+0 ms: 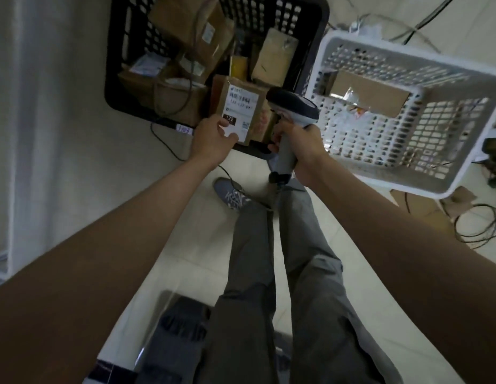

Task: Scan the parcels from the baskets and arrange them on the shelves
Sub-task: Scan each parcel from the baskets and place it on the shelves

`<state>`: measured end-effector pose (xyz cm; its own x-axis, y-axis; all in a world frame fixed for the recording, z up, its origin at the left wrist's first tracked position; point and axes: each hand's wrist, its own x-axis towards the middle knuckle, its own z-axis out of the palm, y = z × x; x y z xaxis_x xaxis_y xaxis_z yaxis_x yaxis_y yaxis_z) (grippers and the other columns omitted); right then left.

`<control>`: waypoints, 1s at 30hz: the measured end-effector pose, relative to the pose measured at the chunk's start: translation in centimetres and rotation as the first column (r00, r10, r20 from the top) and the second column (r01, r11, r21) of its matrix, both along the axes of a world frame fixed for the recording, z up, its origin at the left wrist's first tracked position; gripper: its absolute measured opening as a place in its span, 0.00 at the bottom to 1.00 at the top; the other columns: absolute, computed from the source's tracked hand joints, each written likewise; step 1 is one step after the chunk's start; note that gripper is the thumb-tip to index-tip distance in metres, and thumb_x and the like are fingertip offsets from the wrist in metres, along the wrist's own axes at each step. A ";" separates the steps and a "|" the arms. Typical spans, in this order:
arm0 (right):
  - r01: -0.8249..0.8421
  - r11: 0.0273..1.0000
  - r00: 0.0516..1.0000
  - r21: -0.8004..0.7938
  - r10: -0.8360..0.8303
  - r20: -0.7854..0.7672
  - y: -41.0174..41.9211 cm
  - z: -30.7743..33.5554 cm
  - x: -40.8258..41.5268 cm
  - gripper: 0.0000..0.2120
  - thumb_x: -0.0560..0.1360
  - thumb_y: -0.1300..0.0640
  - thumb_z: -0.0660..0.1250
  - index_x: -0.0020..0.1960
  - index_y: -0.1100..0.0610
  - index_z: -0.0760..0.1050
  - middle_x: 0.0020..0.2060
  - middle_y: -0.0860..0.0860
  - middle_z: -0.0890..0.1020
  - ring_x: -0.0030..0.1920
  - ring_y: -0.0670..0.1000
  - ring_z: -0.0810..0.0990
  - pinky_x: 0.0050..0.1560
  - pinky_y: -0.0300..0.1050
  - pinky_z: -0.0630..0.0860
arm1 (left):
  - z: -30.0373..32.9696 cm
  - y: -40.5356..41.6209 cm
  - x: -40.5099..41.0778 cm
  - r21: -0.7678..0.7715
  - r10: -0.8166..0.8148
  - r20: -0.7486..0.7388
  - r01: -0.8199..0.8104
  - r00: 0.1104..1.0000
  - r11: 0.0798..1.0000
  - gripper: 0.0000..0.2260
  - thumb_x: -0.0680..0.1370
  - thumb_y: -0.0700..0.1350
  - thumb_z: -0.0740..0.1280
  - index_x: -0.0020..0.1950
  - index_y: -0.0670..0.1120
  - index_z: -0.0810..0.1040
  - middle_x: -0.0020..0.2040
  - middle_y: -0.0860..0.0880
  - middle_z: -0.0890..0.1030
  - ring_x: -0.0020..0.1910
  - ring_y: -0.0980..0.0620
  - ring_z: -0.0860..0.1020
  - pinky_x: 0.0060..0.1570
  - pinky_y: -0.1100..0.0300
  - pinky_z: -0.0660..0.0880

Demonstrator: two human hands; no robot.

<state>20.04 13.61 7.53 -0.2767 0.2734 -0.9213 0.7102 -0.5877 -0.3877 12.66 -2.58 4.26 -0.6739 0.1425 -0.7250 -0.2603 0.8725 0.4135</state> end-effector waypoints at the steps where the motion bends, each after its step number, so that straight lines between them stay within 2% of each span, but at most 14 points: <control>1: 0.012 1.000 1.000 -0.017 -0.012 0.000 -0.3 -1.4 0.0 0.05 0.77 0.66 0.66 0.52 0.61 0.76 0.41 0.55 0.81 0.43 0.54 0.81 0.46 0.48 0.84 | -1.1 -0.2 0.1 -0.007 0.013 -0.002 -0.013 1.000 1.000 0.17 0.79 0.43 0.70 0.66 0.41 0.75 0.61 0.40 0.77 0.60 0.45 0.76 0.57 0.57 0.73; 3: 0.030 0.999 0.999 -0.034 -0.030 -0.011 -0.8 -3.9 0.1 0.08 0.77 0.67 0.66 0.55 0.61 0.76 0.47 0.56 0.83 0.50 0.56 0.83 0.53 0.53 0.84 | -3.3 -0.5 0.2 -0.009 0.043 -0.020 -0.044 0.999 0.999 0.20 0.78 0.42 0.70 0.69 0.41 0.72 0.66 0.41 0.74 0.63 0.46 0.75 0.61 0.57 0.73; 5: 0.035 0.998 0.999 -0.048 -0.036 -0.026 -1.3 -5.8 0.1 0.09 0.76 0.68 0.66 0.54 0.60 0.76 0.45 0.54 0.82 0.47 0.54 0.82 0.56 0.54 0.82 | -5.2 -0.8 0.2 0.003 0.057 -0.050 -0.057 0.997 0.998 0.22 0.77 0.40 0.70 0.70 0.41 0.71 0.67 0.41 0.72 0.64 0.45 0.74 0.62 0.56 0.73; 7: 0.040 0.998 0.998 -0.054 -0.042 -0.036 -1.6 -7.5 0.2 0.07 0.76 0.68 0.67 0.50 0.59 0.75 0.40 0.53 0.80 0.42 0.52 0.78 0.52 0.52 0.80 | -7.0 -1.0 0.1 -0.005 0.064 -0.079 -0.064 0.995 0.998 0.26 0.76 0.41 0.71 0.72 0.41 0.68 0.69 0.41 0.70 0.66 0.46 0.73 0.62 0.59 0.71; 11: 0.025 0.998 0.996 -0.066 -0.030 -0.086 -2.2 -10.4 0.3 0.09 0.75 0.69 0.67 0.54 0.61 0.74 0.39 0.53 0.79 0.40 0.50 0.79 0.42 0.45 0.79 | -10.0 -1.0 -0.4 0.002 0.154 -0.079 -0.154 0.985 0.988 0.33 0.76 0.43 0.72 0.78 0.42 0.63 0.74 0.44 0.66 0.70 0.51 0.69 0.63 0.65 0.67; 13: 0.011 0.997 0.993 -0.082 -0.021 -0.113 -2.4 -11.3 0.3 0.07 0.75 0.70 0.67 0.51 0.62 0.74 0.39 0.54 0.80 0.39 0.52 0.81 0.41 0.48 0.80 | -11.0 -0.9 -0.5 0.026 0.198 -0.051 -0.197 0.979 0.980 0.34 0.76 0.44 0.73 0.78 0.43 0.62 0.73 0.45 0.68 0.69 0.52 0.70 0.63 0.66 0.68; 14: 0.016 0.995 0.992 -0.102 -0.029 -0.124 -2.5 -11.6 0.2 0.07 0.75 0.70 0.66 0.51 0.62 0.74 0.41 0.57 0.81 0.43 0.58 0.83 0.45 0.53 0.82 | -11.3 -0.9 -0.5 0.039 0.216 -0.032 -0.214 0.976 0.976 0.34 0.75 0.44 0.73 0.78 0.43 0.62 0.72 0.45 0.69 0.68 0.52 0.71 0.65 0.64 0.69; 16: 0.030 0.991 0.991 -0.127 -0.046 -0.127 -2.7 -12.0 0.0 0.07 0.75 0.71 0.66 0.51 0.63 0.75 0.48 0.63 0.80 0.53 0.68 0.82 0.55 0.64 0.81 | -11.7 -0.7 -0.4 0.064 0.247 -0.002 -0.246 0.969 0.967 0.32 0.75 0.43 0.73 0.77 0.44 0.65 0.70 0.46 0.72 0.66 0.51 0.74 0.66 0.59 0.73; 20: 0.066 0.990 0.991 -0.125 -0.079 -0.106 -3.3 -11.9 -0.6 0.05 0.75 0.72 0.66 0.44 0.63 0.75 0.47 0.63 0.79 0.49 0.62 0.79 0.58 0.64 0.79 | -11.5 0.0 1.0 0.091 0.293 -0.034 -0.289 0.955 0.953 0.26 0.74 0.43 0.73 0.68 0.43 0.67 0.65 0.44 0.75 0.61 0.50 0.77 0.61 0.57 0.76; 22: 0.089 0.988 0.987 -0.130 -0.105 -0.121 -3.3 -11.5 -0.6 0.05 0.76 0.71 0.66 0.50 0.66 0.76 0.50 0.65 0.81 0.52 0.64 0.81 0.58 0.68 0.79 | -11.1 0.4 1.8 0.131 0.353 -0.052 -0.344 0.934 0.930 0.22 0.74 0.43 0.73 0.62 0.44 0.65 0.60 0.45 0.77 0.57 0.50 0.78 0.58 0.57 0.78; 24: 0.110 0.985 0.985 -0.131 -0.126 -0.121 -2.9 -10.8 -0.2 0.12 0.76 0.71 0.66 0.60 0.68 0.76 0.55 0.68 0.82 0.56 0.66 0.82 0.57 0.68 0.80 | -10.4 0.7 2.3 0.164 0.402 -0.071 -0.386 0.913 0.908 0.21 0.75 0.45 0.73 0.58 0.45 0.62 0.55 0.49 0.77 0.52 0.53 0.78 0.52 0.61 0.78; 26: 0.127 0.984 0.981 -0.123 -0.143 -0.133 -2.2 -10.1 0.5 0.17 0.76 0.71 0.66 0.65 0.68 0.74 0.58 0.67 0.81 0.58 0.66 0.82 0.58 0.67 0.80 | -9.5 0.7 2.5 0.187 0.410 -0.071 -0.391 0.909 0.901 0.21 0.76 0.47 0.72 0.56 0.45 0.61 0.51 0.53 0.75 0.49 0.57 0.76 0.47 0.65 0.76; 28: 0.115 0.984 0.974 -0.135 -0.138 -0.180 -1.2 -9.2 1.2 0.13 0.76 0.71 0.65 0.60 0.66 0.75 0.54 0.64 0.82 0.58 0.66 0.81 0.58 0.69 0.79 | -8.4 0.8 2.7 0.199 0.389 -0.052 -0.372 0.920 0.907 0.21 0.75 0.47 0.72 0.55 0.45 0.61 0.50 0.54 0.74 0.47 0.59 0.76 0.45 0.66 0.76; 30: 0.095 0.983 0.968 -0.155 -0.127 -0.214 -0.2 -7.9 1.9 0.08 0.76 0.71 0.65 0.53 0.62 0.76 0.46 0.59 0.82 0.52 0.62 0.83 0.59 0.68 0.79 | -7.1 0.7 3.2 0.213 0.378 -0.022 -0.365 0.926 0.907 0.21 0.75 0.46 0.72 0.55 0.46 0.61 0.51 0.52 0.74 0.50 0.55 0.78 0.49 0.60 0.79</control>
